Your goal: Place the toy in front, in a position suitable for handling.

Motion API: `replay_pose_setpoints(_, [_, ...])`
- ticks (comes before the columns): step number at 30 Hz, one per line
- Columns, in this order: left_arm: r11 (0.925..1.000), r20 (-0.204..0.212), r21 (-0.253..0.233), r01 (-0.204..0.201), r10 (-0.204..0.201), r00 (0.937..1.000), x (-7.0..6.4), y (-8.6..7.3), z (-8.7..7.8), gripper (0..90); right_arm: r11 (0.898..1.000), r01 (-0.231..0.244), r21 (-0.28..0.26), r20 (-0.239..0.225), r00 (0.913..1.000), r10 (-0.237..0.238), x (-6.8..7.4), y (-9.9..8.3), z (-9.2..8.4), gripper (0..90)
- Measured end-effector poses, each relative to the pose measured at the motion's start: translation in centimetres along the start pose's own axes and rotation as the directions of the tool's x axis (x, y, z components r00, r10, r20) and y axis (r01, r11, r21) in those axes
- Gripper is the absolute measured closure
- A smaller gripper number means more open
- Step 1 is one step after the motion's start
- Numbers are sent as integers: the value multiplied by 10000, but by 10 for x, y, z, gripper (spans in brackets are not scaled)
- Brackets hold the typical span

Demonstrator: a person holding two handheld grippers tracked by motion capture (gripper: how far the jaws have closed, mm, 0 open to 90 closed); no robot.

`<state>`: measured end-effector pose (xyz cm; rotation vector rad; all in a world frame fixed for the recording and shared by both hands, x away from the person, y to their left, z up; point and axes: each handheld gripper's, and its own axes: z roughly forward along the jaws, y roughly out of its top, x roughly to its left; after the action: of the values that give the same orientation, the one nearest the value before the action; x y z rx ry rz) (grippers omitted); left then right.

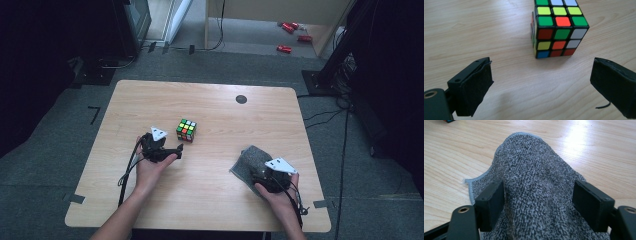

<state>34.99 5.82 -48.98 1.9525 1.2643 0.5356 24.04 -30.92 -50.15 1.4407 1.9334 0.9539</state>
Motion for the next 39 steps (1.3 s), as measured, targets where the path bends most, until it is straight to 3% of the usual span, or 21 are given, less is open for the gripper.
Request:
replay_pose_setpoints(14, [9999,-13,156,-43,43,10000,-20,17,34,47,10000,7,-24,-84,10000,-7,1,1,-4,214])
replay_pose_setpoints(22, [9992,-497,381,104,-85,9987,-24,19,56,78,10000,-49,-28,-98,9999,48,0,1,-4,214])
replay_pose_setpoints(24, [9994,-642,344,60,-38,9979,-25,20,59,132,10000,-19,-30,-115,9999,18,1,2,-4,214])
replay_pose_setpoints(28, [9993,-663,363,-96,120,9977,-28,21,64,149,10000,-6,-29,-121,9999,5,0,2,-4,214])
replay_pose_setpoints(36, [9973,-812,735,6,54,9967,-29,22,69,254,10000,-8,-5,-124,9999,8,-1,2,-3,215])
replay_pose_setpoints(39, [9981,-839,610,-35,87,9964,-30,23,69,288,10000,5,-8,-120,9999,-5,0,2,-3,215])
